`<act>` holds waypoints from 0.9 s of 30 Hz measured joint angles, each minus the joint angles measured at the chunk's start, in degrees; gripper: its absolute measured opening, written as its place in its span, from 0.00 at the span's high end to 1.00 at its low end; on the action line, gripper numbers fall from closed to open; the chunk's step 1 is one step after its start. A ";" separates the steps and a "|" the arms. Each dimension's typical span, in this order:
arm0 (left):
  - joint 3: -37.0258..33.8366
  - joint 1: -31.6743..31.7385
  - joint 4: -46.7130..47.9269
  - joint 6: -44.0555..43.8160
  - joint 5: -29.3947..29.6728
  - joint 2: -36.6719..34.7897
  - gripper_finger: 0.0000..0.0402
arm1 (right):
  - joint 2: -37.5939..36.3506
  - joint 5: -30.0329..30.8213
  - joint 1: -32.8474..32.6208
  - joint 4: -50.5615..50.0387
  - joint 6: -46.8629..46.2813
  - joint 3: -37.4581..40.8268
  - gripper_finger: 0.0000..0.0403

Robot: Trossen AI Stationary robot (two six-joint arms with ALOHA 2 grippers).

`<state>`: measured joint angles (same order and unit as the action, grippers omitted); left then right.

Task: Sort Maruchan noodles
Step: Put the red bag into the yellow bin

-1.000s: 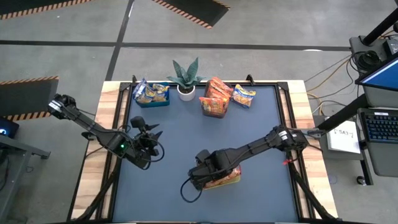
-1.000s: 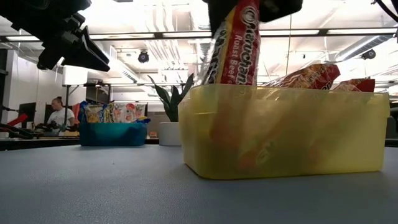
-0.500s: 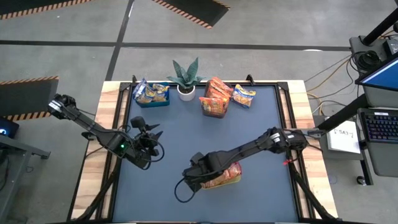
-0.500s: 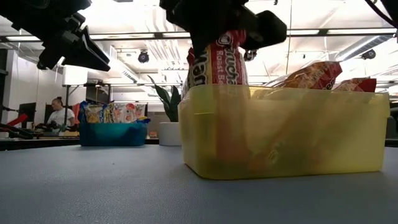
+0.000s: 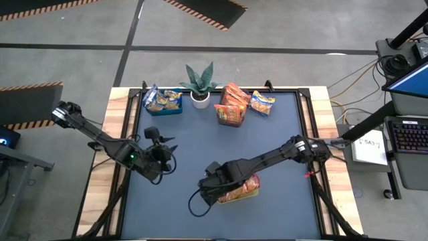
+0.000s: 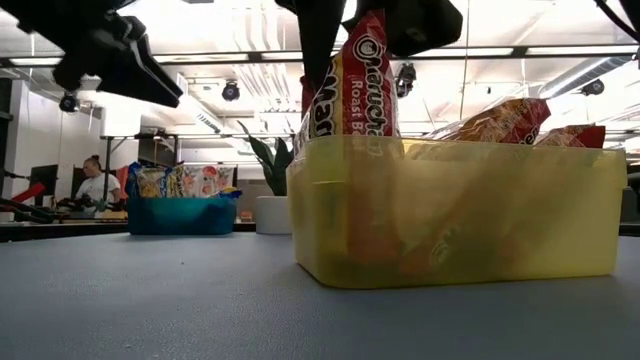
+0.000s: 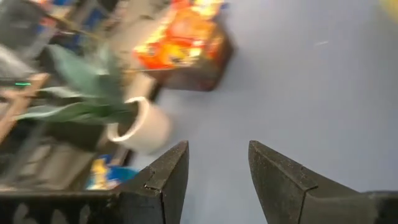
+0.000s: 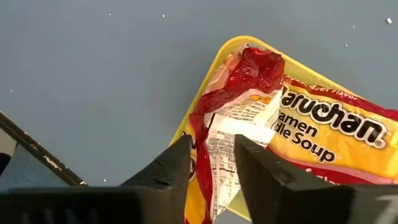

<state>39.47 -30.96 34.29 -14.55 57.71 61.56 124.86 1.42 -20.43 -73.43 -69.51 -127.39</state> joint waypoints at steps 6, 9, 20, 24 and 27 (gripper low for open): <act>1.78 0.00 -4.19 2.86 -15.97 -0.02 0.63 | -2.75 -0.38 -0.02 -2.93 0.32 0.00 0.61; 1.66 0.00 -8.94 6.51 -22.40 0.14 0.63 | -4.90 -0.44 -0.30 -5.75 -1.19 0.00 0.60; 1.71 -0.07 -12.99 11.08 -26.52 2.87 0.63 | -8.18 0.68 -4.20 -15.91 -5.97 4.74 0.74; 1.54 -0.07 -13.38 11.11 -35.45 5.56 0.63 | -8.24 0.47 -4.05 -16.39 -4.43 10.52 0.85; 1.50 -0.11 -14.77 12.83 -39.23 8.44 0.63 | -8.45 0.46 -3.46 -16.13 -3.33 14.06 0.93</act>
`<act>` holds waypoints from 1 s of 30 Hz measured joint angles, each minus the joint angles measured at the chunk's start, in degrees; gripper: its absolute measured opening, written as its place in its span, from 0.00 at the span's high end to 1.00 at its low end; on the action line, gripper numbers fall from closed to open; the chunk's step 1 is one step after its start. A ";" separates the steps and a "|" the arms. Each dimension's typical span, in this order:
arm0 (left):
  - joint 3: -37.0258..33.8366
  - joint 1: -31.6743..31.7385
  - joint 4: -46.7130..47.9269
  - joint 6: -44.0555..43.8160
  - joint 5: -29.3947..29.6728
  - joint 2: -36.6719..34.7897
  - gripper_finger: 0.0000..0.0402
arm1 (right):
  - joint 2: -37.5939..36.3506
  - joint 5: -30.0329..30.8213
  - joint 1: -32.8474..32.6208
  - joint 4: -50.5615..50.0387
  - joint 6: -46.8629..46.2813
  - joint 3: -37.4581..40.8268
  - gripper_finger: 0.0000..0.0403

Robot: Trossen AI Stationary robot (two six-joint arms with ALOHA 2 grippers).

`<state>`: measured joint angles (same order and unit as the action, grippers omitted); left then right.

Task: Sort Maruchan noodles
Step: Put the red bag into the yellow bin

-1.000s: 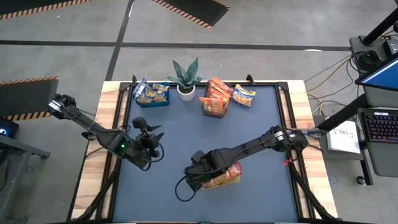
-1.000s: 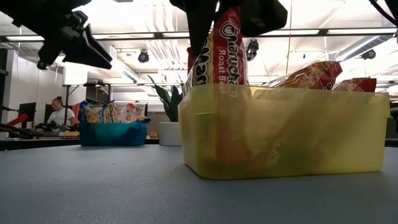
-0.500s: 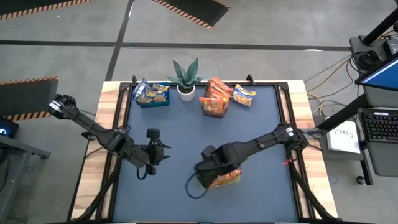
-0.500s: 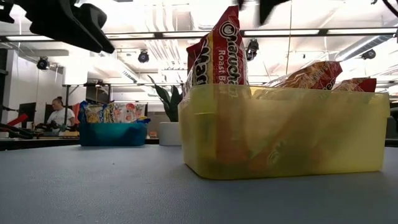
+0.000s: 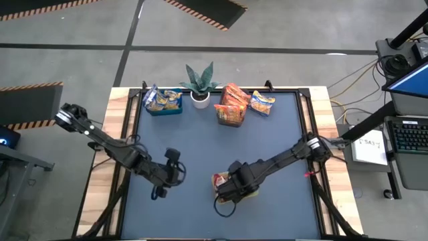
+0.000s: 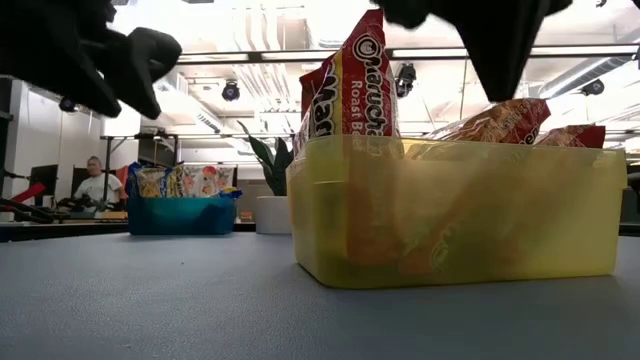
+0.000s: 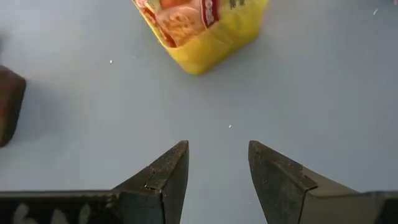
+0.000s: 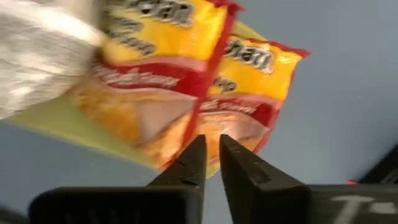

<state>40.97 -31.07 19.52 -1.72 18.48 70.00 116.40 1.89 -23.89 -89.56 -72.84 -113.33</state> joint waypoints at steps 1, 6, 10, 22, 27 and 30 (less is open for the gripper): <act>0.00 0.00 -0.43 0.73 0.00 0.91 0.63 | -0.05 0.12 0.25 -0.07 0.00 1.14 0.95; 1.53 0.15 -0.93 3.93 1.85 5.25 0.63 | 0.02 -0.72 0.27 2.14 1.67 4.28 0.98; 4.37 0.15 -1.30 5.42 1.86 8.41 0.63 | 0.02 -0.94 0.27 6.48 3.67 4.37 0.98; 10.95 0.82 -4.13 13.28 -1.15 19.41 0.74 | -0.10 0.11 0.29 14.02 5.95 4.24 0.98; 12.09 1.11 -4.29 13.42 -1.14 19.95 0.81 | -0.16 0.16 0.29 18.55 6.01 4.24 0.98; 12.04 1.11 -4.10 13.28 -1.28 19.95 0.84 | -0.54 0.18 0.29 22.83 6.38 4.21 0.98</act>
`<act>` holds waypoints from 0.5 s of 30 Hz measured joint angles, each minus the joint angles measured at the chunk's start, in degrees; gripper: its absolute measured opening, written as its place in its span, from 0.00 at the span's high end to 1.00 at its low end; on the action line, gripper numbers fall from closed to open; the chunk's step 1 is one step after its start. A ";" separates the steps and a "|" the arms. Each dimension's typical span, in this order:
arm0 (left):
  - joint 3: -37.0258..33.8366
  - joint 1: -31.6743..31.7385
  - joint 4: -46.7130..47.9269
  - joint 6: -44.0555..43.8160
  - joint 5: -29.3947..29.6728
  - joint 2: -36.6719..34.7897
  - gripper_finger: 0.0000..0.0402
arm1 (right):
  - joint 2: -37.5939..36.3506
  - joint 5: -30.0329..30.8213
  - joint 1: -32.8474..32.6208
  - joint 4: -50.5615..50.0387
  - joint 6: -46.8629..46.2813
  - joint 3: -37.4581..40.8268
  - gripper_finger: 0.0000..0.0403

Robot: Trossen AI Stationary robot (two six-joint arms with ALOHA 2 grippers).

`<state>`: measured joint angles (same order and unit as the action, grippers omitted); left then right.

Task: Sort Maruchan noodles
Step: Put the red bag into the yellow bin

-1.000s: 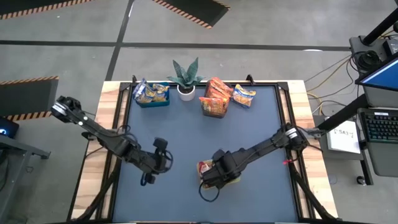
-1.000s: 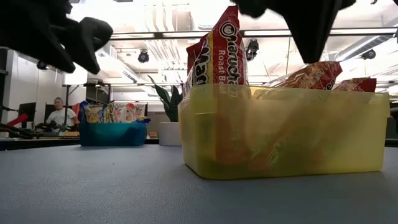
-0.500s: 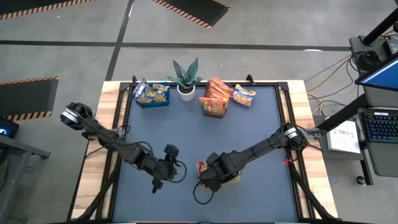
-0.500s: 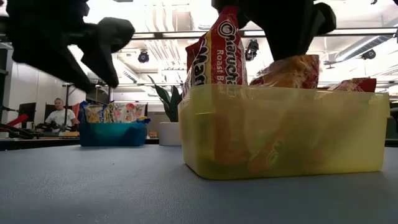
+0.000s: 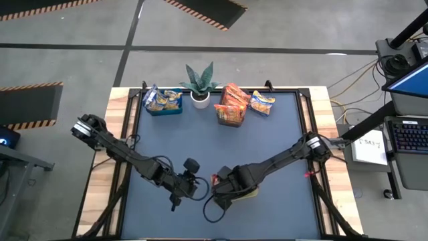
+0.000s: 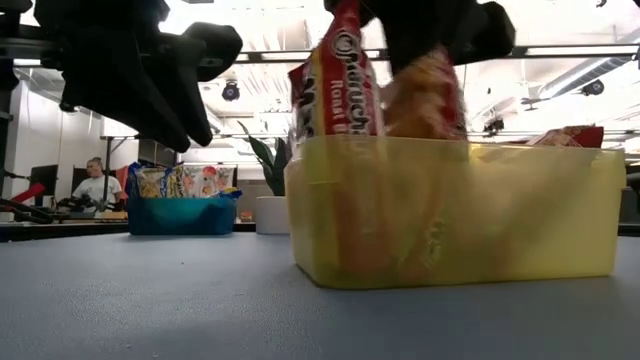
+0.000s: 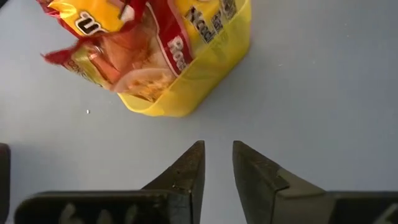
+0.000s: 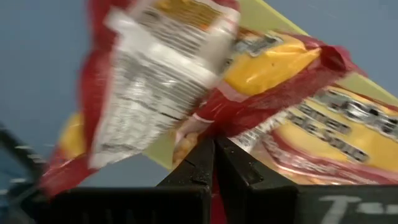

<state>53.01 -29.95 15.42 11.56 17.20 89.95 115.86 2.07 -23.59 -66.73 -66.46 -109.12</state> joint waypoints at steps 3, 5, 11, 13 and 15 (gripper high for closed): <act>-0.04 0.02 0.00 -0.21 -0.05 0.00 0.86 | -0.47 0.44 0.00 1.75 -0.31 -0.09 0.98; -0.04 0.02 -0.02 -0.27 -0.07 0.00 0.87 | -1.05 1.18 0.00 2.49 -0.38 -0.09 0.98; -0.09 0.07 -0.34 -0.38 -0.05 0.00 0.89 | -3.12 4.98 0.00 4.47 -0.37 -0.09 0.98; -0.09 0.07 -0.42 -0.32 -0.07 0.00 0.89 | -3.25 5.06 0.00 4.22 -0.38 -0.09 0.98; -0.11 0.07 -0.42 -0.29 -0.05 0.00 0.89 | -3.39 5.14 0.00 4.03 -0.35 -0.19 0.98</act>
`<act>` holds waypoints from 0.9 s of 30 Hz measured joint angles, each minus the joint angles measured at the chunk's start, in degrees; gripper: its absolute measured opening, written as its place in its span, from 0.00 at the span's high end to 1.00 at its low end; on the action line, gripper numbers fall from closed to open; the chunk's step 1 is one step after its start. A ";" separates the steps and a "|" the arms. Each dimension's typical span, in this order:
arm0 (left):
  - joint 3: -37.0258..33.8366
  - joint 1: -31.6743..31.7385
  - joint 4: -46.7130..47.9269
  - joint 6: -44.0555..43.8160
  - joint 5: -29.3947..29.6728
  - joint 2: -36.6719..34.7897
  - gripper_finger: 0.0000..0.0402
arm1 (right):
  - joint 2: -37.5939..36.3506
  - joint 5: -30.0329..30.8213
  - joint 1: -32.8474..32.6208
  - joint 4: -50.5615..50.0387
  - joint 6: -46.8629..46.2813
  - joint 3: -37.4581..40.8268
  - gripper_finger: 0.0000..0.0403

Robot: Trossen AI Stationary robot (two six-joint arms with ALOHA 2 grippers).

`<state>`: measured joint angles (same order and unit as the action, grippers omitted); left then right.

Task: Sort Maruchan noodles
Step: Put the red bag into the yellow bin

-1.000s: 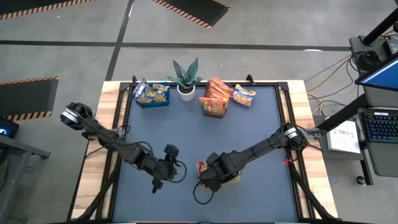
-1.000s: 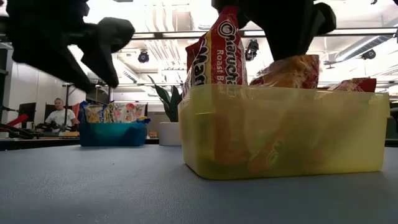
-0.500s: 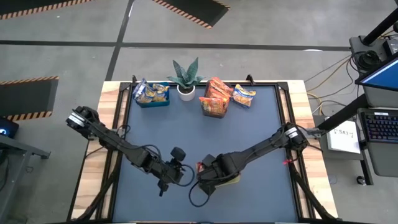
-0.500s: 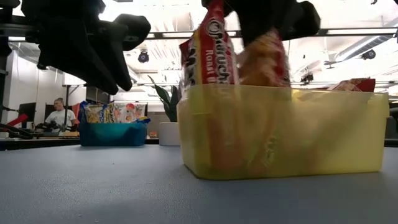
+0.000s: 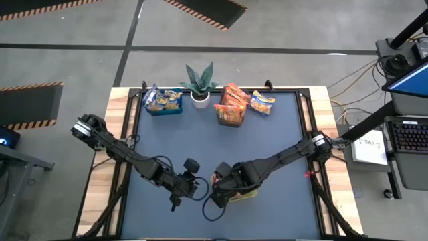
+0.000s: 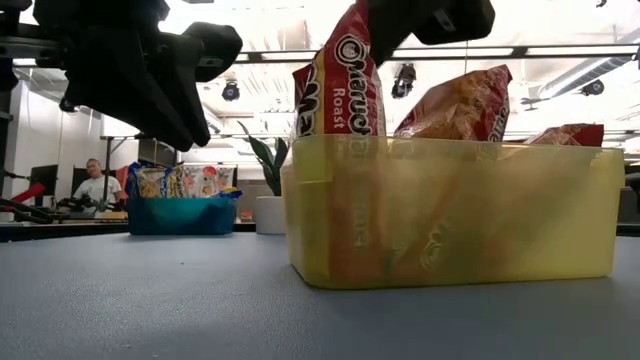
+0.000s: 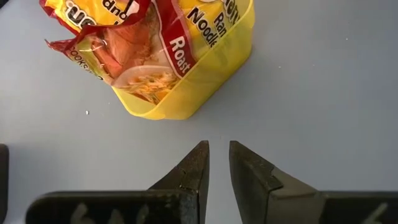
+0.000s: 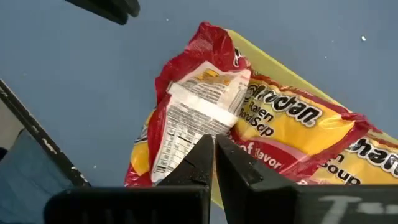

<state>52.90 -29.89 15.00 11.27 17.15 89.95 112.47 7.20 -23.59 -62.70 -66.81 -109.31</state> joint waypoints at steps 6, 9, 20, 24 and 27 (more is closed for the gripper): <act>0.00 0.00 0.00 0.02 0.09 0.00 0.89 | -0.59 2.01 -0.13 2.99 3.21 -0.20 0.98; 0.00 0.00 0.00 0.02 0.19 0.00 0.89 | 0.20 1.99 -0.13 5.19 4.87 -0.11 0.98; -0.04 0.00 0.14 0.02 0.31 0.00 0.89 | 3.80 -1.69 -0.08 5.44 8.94 0.11 0.98; -0.04 0.00 0.11 0.02 0.39 -0.02 0.89 | 3.05 -1.63 0.20 3.76 8.87 -0.18 0.98; -0.04 0.00 0.09 0.04 0.46 -0.02 0.89 | 2.02 0.48 0.33 -0.54 7.46 -1.70 0.98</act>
<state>52.86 -29.89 15.09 11.31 17.61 89.93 114.50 7.69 -23.27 -63.24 -59.35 -111.02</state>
